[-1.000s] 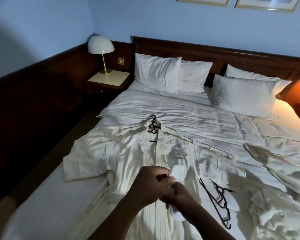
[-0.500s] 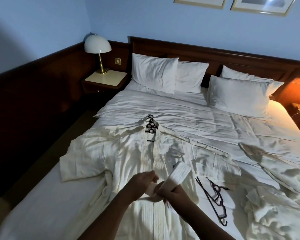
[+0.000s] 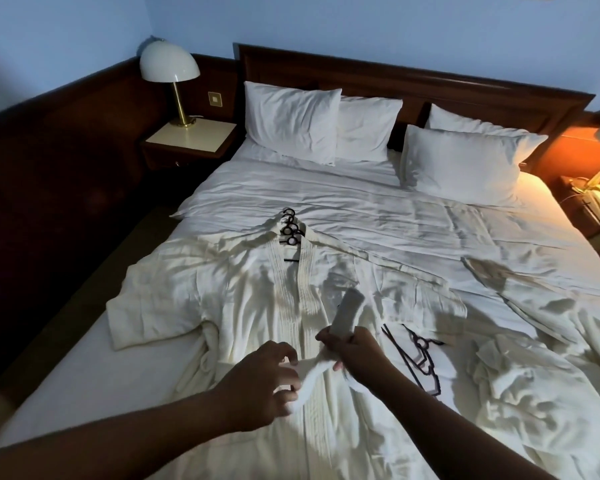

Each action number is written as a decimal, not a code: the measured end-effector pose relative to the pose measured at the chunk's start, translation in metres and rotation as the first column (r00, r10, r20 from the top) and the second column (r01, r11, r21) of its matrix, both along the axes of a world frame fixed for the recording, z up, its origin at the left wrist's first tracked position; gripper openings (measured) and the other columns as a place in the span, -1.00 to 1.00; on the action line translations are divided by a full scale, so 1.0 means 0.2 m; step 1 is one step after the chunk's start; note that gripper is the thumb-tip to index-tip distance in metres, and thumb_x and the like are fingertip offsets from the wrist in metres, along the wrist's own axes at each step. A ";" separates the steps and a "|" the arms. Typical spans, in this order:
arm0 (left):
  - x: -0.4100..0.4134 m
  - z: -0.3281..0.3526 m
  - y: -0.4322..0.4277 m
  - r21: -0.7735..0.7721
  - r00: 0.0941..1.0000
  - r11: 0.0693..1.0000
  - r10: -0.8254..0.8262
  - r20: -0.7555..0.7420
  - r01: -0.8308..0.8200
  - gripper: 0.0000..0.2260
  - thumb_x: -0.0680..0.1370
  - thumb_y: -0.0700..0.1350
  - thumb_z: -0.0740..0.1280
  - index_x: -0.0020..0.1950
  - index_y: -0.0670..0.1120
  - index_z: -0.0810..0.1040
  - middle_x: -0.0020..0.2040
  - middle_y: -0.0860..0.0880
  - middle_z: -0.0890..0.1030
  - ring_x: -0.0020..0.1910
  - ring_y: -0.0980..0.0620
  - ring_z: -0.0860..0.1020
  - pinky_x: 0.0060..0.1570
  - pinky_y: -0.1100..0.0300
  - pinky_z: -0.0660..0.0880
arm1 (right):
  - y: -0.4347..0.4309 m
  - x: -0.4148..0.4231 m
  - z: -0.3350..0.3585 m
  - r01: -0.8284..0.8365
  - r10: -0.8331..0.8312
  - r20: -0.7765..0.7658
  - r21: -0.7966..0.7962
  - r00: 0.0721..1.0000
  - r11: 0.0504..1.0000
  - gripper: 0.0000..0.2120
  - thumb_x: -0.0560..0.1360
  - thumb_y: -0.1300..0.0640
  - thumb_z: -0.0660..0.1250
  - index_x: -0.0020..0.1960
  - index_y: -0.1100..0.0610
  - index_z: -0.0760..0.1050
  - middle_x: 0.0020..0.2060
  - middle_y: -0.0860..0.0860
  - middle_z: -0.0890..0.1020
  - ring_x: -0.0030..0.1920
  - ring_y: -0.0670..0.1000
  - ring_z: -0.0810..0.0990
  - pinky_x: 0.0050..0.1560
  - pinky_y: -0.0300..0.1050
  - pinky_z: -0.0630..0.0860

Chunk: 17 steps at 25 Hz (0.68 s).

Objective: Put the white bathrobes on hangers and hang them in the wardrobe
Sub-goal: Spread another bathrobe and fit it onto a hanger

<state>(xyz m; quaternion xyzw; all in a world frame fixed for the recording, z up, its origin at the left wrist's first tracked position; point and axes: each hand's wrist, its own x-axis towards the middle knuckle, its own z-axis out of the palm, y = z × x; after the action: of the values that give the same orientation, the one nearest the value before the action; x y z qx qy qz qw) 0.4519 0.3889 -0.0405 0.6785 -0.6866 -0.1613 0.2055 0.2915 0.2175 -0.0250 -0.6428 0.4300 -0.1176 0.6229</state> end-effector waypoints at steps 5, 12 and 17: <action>0.05 -0.05 -0.12 0.174 0.907 0.977 0.183 -0.378 -0.124 -0.64 0.39 0.13 0.55 0.05 0.10 0.47 0.16 0.19 0.55 0.16 0.20 0.50 0.21 0.27 0.42 | 0.05 -0.01 0.07 -0.045 0.041 0.104 0.039 0.994 0.998 -0.91 0.49 0.22 0.52 -0.07 0.25 0.68 -0.28 0.17 0.70 -0.32 0.11 0.64 -0.25 -0.08 0.56; -0.07 -0.12 -0.15 0.370 0.763 0.928 0.211 -0.611 0.039 -0.55 0.47 -0.19 0.40 0.33 0.14 0.56 0.22 0.19 0.64 0.24 0.23 0.57 0.21 0.26 0.54 | 0.03 -0.07 0.12 -0.126 0.119 0.100 0.066 0.988 0.990 -0.84 0.38 0.43 0.53 -0.04 0.38 0.66 -0.21 0.13 0.73 -0.21 0.06 0.69 -0.20 -0.14 0.60; -0.03 -0.13 -0.17 0.233 0.818 0.951 0.297 -0.492 -0.205 -0.89 0.45 -0.17 0.39 -0.16 0.02 0.50 -0.30 0.11 0.51 -0.31 0.20 0.41 -0.28 0.19 0.37 | 0.00 -0.06 0.14 -0.287 0.285 0.049 0.049 0.957 0.957 -0.83 0.37 0.36 0.52 -0.04 0.33 0.68 -0.18 0.06 0.74 -0.12 -0.01 0.70 -0.04 -0.06 0.65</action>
<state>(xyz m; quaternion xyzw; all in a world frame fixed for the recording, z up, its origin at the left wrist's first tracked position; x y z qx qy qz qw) 0.4455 0.3542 -0.0672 0.7088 -0.4930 -0.3684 0.3447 0.2800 0.2172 0.0036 -0.6780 0.3225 -0.0277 0.6599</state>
